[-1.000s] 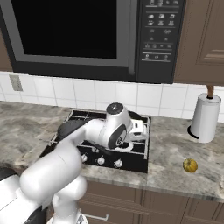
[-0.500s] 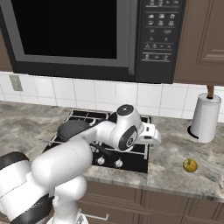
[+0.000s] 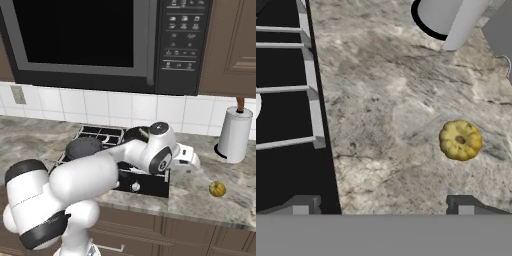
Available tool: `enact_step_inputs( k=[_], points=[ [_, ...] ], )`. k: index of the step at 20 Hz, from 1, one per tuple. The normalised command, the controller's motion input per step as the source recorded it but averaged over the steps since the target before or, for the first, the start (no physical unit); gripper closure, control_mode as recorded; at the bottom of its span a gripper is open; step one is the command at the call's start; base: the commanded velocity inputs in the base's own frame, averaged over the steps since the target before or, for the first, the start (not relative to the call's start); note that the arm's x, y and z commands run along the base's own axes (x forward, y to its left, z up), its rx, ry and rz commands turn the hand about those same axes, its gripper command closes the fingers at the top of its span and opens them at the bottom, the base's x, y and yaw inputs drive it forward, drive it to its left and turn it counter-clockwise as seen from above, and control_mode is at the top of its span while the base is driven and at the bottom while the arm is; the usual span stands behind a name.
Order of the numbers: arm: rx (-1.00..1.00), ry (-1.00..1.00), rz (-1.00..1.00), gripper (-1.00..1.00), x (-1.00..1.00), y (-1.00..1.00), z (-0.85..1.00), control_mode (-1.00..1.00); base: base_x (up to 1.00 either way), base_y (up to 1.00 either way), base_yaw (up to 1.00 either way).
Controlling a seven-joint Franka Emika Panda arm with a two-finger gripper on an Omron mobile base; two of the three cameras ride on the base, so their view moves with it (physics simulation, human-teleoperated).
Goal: Place both pans onto different burners. Then place the squash and the fish on different pans.
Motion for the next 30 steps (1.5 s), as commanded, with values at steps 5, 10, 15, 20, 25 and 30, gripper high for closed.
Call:
enact_step_inputs(
  k=[5,10,15,20,25,30],
  points=[
    [0.02,0.00,-0.07,-1.00,-0.25,-0.39,-0.12,-1.00,0.00,0.00,0.00],
    [0.01,-0.01,-0.05,-1.00,-0.34,-0.29,-0.03,-1.00,0.00,0.00,0.00],
    [0.01,-0.01,-0.04,-1.00,-0.17,-0.26,0.01,-1.00,0.00,0.00,0.00],
    [0.00,-0.01,-0.03,-1.00,-0.01,-0.19,0.01,-1.00,0.00,0.00,0.00],
    [0.00,-0.01,-0.02,-1.00,0.00,-0.16,0.00,-1.00,0.00,0.00,0.00],
    [0.00,0.00,-0.01,-1.00,0.00,-0.19,0.00,-1.00,0.00,0.00,0.00]
  ],
)
